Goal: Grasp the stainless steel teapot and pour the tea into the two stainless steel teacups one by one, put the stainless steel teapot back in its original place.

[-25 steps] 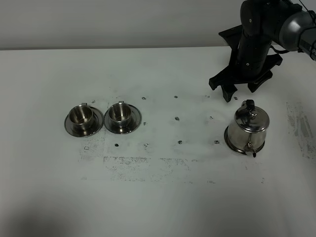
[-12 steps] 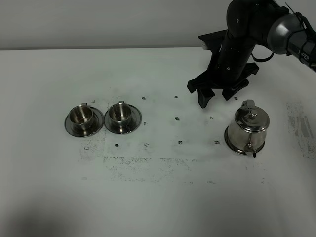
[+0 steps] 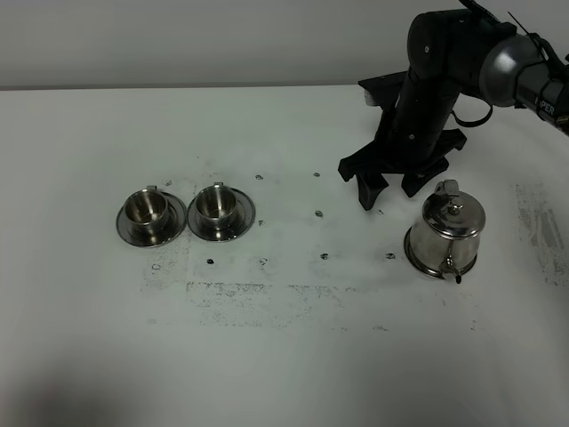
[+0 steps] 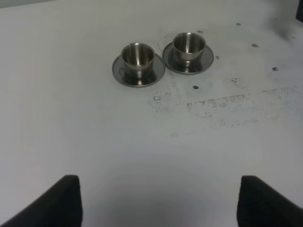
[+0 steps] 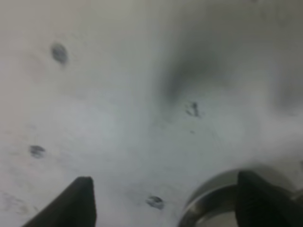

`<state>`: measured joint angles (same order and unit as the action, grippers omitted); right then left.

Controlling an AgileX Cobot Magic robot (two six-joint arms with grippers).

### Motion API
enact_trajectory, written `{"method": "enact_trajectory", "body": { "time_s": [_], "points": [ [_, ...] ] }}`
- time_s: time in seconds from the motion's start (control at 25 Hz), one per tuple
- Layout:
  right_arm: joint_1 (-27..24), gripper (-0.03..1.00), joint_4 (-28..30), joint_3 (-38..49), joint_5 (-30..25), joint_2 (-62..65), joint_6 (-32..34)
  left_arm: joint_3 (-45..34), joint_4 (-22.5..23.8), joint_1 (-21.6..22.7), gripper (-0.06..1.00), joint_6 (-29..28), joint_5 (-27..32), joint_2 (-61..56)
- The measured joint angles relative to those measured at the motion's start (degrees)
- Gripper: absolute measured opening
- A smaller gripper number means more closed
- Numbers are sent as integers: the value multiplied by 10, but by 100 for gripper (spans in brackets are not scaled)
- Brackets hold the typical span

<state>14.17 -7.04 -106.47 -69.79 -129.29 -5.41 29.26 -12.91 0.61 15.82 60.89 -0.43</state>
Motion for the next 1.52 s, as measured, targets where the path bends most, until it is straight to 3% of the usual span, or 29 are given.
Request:
{"method": "enact_trajectory", "body": {
  "time_s": [0.28, 1.52],
  "points": [
    [-2, 59, 33, 3, 0, 1, 6, 0, 0, 0, 65, 0, 0, 0],
    [-57, 59, 64, 3, 0, -12, 7, 0, 0, 0, 65, 2, 0, 0]
  ]
}}
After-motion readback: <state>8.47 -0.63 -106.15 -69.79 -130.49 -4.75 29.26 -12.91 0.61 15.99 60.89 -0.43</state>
